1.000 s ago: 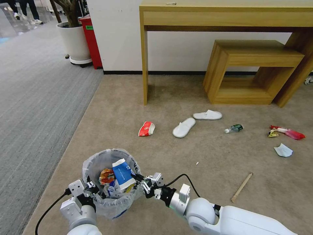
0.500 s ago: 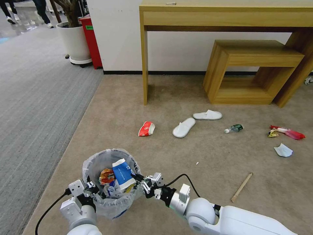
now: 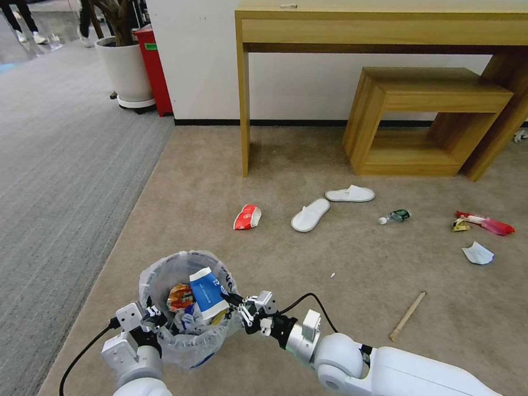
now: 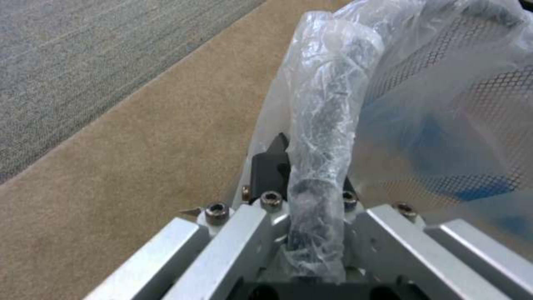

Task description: Pick up the trash bin and place the garbage on the floor into it.

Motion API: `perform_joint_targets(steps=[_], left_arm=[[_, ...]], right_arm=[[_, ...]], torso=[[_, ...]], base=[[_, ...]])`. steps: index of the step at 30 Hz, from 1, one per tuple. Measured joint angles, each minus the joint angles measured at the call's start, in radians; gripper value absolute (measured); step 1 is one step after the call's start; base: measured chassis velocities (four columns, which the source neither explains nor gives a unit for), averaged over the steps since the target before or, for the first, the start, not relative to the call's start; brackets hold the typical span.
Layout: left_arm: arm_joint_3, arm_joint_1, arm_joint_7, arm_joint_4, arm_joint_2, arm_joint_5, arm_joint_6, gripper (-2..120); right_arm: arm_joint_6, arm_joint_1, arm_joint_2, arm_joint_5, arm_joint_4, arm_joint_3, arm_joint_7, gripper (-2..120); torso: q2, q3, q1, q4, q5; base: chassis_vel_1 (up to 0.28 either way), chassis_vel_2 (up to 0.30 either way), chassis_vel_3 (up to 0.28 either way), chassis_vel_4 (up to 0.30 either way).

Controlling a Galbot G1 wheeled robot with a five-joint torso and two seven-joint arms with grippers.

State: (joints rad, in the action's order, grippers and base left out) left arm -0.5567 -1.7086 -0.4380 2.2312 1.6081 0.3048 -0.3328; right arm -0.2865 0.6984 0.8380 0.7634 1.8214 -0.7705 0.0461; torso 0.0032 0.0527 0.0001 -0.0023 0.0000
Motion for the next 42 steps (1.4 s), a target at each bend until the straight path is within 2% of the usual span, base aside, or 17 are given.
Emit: perform_joint_targets(steps=[42], left_arm=[[0.000, 0.000, 0.000, 0.000, 0.000, 0.000, 0.000, 1]], right_arm=[[0.000, 0.000, 0.000, 0.000, 0.000, 0.000, 0.000, 0]], torso=[[0.000, 0.000, 0.000, 0.0000, 0.0000]], base=[[0.000, 0.000, 0.000, 0.000]])
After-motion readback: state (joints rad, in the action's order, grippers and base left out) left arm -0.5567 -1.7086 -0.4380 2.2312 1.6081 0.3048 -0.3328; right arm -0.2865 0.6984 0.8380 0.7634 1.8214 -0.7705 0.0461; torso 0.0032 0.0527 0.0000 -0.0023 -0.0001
